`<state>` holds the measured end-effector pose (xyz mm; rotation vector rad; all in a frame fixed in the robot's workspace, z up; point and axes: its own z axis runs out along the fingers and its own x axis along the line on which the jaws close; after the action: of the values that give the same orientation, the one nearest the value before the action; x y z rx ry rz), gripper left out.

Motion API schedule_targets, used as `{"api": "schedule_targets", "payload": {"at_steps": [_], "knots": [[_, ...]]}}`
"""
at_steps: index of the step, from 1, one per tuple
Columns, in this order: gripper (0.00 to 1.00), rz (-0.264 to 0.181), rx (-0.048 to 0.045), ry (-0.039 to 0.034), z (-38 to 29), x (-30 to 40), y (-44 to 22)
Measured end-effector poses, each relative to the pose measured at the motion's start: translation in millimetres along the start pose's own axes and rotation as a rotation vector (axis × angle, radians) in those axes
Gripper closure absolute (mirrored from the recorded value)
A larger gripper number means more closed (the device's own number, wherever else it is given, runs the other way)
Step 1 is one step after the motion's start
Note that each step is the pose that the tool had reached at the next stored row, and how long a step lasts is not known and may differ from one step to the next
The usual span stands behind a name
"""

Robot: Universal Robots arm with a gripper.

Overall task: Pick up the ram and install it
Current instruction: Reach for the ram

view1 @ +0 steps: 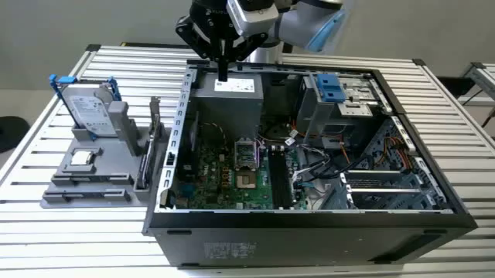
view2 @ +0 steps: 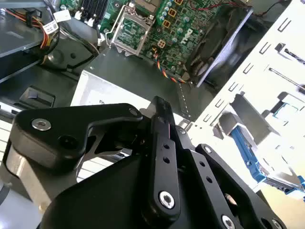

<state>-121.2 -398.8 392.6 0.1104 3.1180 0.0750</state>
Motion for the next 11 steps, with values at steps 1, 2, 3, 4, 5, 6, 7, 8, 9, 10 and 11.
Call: {"api": "schedule_targets", "payload": {"at_steps": [1,2,3,4,5,6,7,8,9,10,11], "knots": [[1.0,0.0,0.0,0.0,0.0,0.0,0.0],[1.0,0.0,0.0,0.0,0.0,0.0,0.0],[1.0,0.0,0.0,0.0,0.0,0.0,0.0],[1.0,0.0,0.0,0.0,0.0,0.0,0.0],[1.0,0.0,0.0,0.0,0.0,0.0,0.0],[1.0,0.0,0.0,0.0,0.0,0.0,0.0],[1.0,0.0,0.0,0.0,0.0,0.1,0.0],[1.0,0.001,0.0001,0.0,0.0,0.4,0.0],[1.0,0.001,0.0002,0.0,-0.1,0.8,0.0],[1.0,0.001,0.0001,0.0,0.0,1.3,-0.1],[1.0,0.001,0.0001,0.0,-0.1,1.6,-0.1]]}}
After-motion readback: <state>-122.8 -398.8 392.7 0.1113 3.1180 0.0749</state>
